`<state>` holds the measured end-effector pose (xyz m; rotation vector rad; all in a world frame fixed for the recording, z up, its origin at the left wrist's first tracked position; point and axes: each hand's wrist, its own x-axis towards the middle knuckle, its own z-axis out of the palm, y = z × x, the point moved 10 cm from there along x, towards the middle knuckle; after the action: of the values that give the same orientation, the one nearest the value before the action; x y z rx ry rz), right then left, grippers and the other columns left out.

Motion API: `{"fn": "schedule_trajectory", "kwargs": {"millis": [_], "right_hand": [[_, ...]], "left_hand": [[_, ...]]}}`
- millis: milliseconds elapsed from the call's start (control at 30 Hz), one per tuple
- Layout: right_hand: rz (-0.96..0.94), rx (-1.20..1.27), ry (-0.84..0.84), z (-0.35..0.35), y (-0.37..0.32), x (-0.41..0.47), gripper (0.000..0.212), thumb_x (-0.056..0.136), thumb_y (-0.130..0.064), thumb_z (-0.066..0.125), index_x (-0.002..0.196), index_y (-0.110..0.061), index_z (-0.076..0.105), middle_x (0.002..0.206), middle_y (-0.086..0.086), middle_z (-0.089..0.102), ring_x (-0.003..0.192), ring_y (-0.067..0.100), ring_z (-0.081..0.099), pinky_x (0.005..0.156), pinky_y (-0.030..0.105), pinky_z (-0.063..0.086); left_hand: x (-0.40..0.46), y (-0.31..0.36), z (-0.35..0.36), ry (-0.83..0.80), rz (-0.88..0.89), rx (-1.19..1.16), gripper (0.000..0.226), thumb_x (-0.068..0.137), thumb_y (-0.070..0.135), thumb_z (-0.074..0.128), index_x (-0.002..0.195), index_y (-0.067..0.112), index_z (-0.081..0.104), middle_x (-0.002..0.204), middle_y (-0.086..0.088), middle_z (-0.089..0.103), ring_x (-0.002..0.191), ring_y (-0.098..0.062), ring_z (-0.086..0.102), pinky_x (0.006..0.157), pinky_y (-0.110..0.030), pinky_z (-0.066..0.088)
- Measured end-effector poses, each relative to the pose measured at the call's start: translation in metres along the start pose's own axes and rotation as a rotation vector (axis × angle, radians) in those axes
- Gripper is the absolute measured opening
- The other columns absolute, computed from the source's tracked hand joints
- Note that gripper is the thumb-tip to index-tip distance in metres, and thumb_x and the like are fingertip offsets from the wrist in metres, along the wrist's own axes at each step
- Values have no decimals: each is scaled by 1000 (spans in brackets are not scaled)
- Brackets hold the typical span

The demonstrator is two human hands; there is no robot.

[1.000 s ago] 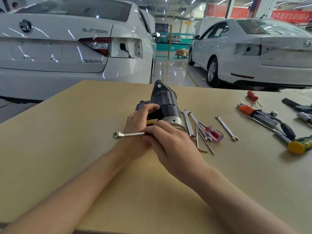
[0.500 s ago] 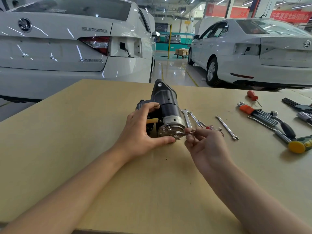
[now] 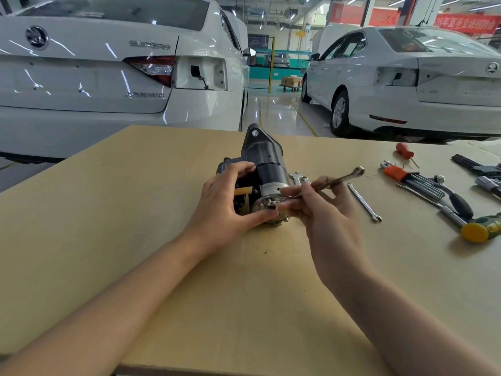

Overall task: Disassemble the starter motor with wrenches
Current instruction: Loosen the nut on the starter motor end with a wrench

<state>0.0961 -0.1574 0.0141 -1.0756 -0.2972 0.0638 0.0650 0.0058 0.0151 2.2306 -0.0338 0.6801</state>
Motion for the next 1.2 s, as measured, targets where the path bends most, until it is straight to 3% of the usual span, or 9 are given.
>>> {"fn": "schedule_trajectory", "kwargs": {"millis": [133,233,333,433,533,667,767,867,1200], "right_hand": [[-177,-197,-23,6,-19,-4,11,95,-3,54,90,-13,52,80,12,68,57,17,66,56,21,50],[-376,-386,-110,28,-34,-12,19,93,-2,58,92,-21,57,79,3,61,59,18,64,58,30,52],[-690,-806,-332,72,-36,-36,12,89,-2,61,93,-13,64,85,1,62,74,16,57,69,28,47],[-940,-1252,-595,104,-11,-61,14,81,5,65,95,-1,67,85,13,60,77,29,56,72,40,48],[-1019,-1105,-621,100,-23,-73,11,88,2,61,97,0,66,85,12,60,77,25,57,71,33,48],[-654,-523,-229,47,-51,-36,17,95,-5,50,97,-22,52,84,-3,60,69,5,55,65,19,44],[-239,-212,1,5,-30,-7,15,98,-2,45,88,-13,46,69,-1,59,49,8,50,50,19,43],[76,16,110,-14,4,2,15,95,3,43,85,-9,43,50,-4,52,43,12,49,47,22,43],[346,289,264,-19,39,-2,20,90,9,40,79,-7,45,49,9,52,37,17,55,40,21,47]], "left_hand": [[-1,-1,1,0,-17,6,85,64,63,74,137,35,40,137,16,47,133,-18,39,108,-46,39],[-2,0,1,13,-2,3,78,69,62,73,135,36,41,130,23,48,128,-5,40,108,-44,38],[1,3,1,20,39,-34,73,68,56,57,133,26,46,128,9,57,123,-15,52,105,-48,41],[7,-2,0,9,26,-25,55,73,48,39,126,39,45,118,26,53,124,-18,52,109,-46,37],[7,-4,-1,6,25,-28,54,71,48,45,125,42,42,114,30,51,123,-17,53,109,-47,37],[0,-1,0,-10,29,8,84,57,59,73,131,36,43,125,23,52,126,-16,47,107,-46,40],[-2,0,-2,-17,5,55,90,57,57,83,133,41,40,120,40,37,127,-10,38,109,-44,37],[-2,2,-2,-24,4,35,93,55,57,86,134,37,42,122,34,41,129,-16,43,109,-45,38],[1,1,-1,2,9,10,89,56,69,70,133,30,46,130,12,54,126,-20,49,106,-45,42]]}}
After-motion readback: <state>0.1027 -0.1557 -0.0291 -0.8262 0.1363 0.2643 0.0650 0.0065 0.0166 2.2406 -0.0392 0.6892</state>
